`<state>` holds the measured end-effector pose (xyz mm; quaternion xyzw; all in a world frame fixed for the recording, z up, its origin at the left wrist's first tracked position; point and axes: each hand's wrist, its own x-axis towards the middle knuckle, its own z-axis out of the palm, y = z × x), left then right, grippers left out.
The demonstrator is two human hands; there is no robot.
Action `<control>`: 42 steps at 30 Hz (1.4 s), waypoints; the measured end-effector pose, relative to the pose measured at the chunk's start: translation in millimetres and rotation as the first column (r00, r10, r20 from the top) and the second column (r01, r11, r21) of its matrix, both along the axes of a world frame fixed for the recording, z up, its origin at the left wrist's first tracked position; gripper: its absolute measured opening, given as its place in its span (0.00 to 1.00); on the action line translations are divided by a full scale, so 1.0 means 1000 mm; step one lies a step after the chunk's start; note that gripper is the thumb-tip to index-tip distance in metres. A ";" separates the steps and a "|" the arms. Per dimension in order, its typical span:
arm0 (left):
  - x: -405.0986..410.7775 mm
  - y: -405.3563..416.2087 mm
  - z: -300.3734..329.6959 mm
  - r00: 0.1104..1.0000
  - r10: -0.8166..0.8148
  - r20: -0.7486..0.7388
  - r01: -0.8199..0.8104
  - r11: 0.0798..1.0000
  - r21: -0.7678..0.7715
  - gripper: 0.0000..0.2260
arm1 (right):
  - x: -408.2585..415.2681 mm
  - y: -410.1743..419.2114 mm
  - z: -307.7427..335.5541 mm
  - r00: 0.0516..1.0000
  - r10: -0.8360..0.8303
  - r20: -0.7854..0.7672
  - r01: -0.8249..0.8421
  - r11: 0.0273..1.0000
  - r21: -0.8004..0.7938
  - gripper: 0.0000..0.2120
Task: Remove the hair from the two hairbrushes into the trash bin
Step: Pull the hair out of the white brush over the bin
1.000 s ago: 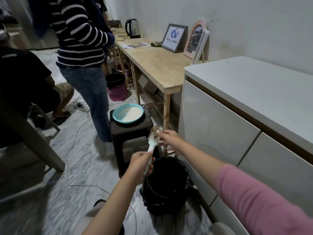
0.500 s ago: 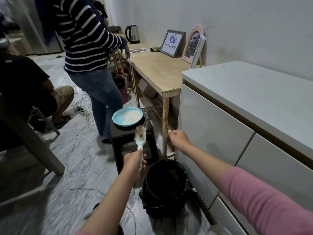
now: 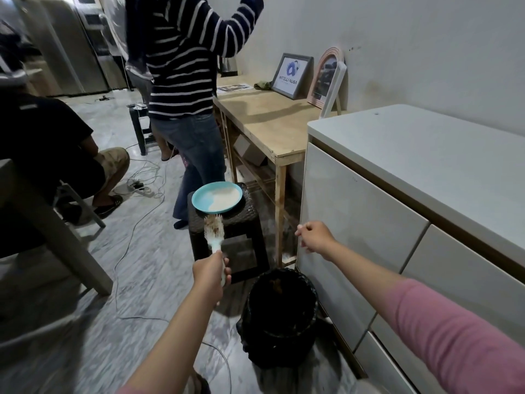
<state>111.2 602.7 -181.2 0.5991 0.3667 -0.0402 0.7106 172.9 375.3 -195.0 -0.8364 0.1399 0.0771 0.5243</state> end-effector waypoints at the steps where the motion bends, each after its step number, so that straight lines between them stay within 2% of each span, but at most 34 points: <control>1: -0.001 -0.001 0.002 1.000 -0.015 0.005 0.015 1.000 0.007 0.12 | 0.001 0.001 -0.001 1.000 0.013 -0.002 -0.013 1.000 0.001 0.14; 7: -0.003 -0.009 0.012 0.989 -0.142 0.035 0.141 0.990 0.026 0.10 | 0.002 0.006 -0.002 0.994 0.103 -0.027 -0.105 0.991 -0.087 0.10; 13: 0.000 -0.025 0.027 0.958 -0.281 0.057 0.279 0.959 0.052 0.08 | 0.003 0.015 0.004 0.987 0.132 -0.090 -0.143 0.981 -0.133 0.20; 16: -0.001 -0.032 0.036 0.938 -0.339 0.069 0.336 0.940 0.049 0.08 | 0.007 0.017 0.004 0.984 0.126 -0.129 -0.143 0.980 -0.138 0.31; 18: -0.002 -0.036 0.041 0.925 -0.370 0.081 0.368 0.929 0.038 0.07 | 0.008 0.020 0.007 0.986 0.130 -0.109 -0.138 0.987 -0.077 0.34; 20: -0.002 -0.040 0.045 0.914 -0.396 0.090 0.395 0.918 0.027 0.06 | 0.008 0.024 0.008 0.986 0.149 -0.069 -0.145 0.988 0.051 0.32; 23: -0.002 -0.046 0.048 0.902 -0.422 0.097 0.422 0.906 0.018 0.07 | 0.012 0.029 0.006 0.979 0.200 -0.043 -0.185 0.955 0.230 0.41; 24: -0.001 -0.047 0.048 0.900 -0.425 0.099 0.426 0.905 0.013 0.08 | 0.015 0.030 0.003 0.979 0.200 -0.040 -0.179 0.936 0.302 0.41; 25: 0.000 -0.049 0.049 0.899 -0.426 0.100 0.428 0.904 0.008 0.09 | 0.015 0.033 0.003 0.980 0.197 -0.038 -0.169 0.912 0.373 0.36; 27: 0.002 -0.050 0.048 0.902 -0.420 0.102 0.422 0.907 0.004 0.10 | 0.010 0.036 0.011 0.983 0.182 -0.035 -0.143 0.866 0.480 0.17; 28: 0.003 -0.050 0.047 0.905 -0.412 0.102 0.414 0.910 0.006 0.10 | 0.008 0.037 0.014 0.981 0.190 -0.044 -0.141 0.845 0.515 0.11; 31: 0.006 -0.049 0.043 0.923 -0.374 0.095 0.375 0.927 0.005 0.09 | 0.005 0.038 0.014 0.979 0.196 -0.061 -0.123 0.798 0.590 0.10; 33: 0.008 -0.046 0.041 0.935 -0.344 0.088 0.345 0.938 -0.008 0.07 | 0.006 0.038 0.014 0.991 0.125 -0.054 -0.066 0.791 0.608 0.12; 35: 0.008 -0.043 0.039 0.947 -0.311 0.082 0.314 0.949 -0.023 0.07 | 0.007 0.035 0.015 0.999 0.019 -0.039 0.008 0.803 0.596 0.12; 38: 0.008 -0.039 0.037 0.962 -0.262 0.077 0.264 0.964 -0.030 0.09 | 0.006 0.029 0.016 0.997 -0.074 -0.029 0.077 0.830 0.553 0.04; 42: 0.010 -0.032 0.034 0.975 -0.214 0.064 0.216 0.976 -0.032 0.08 | 0.004 0.023 0.016 0.990 -0.133 -0.036 0.132 0.839 0.528 0.07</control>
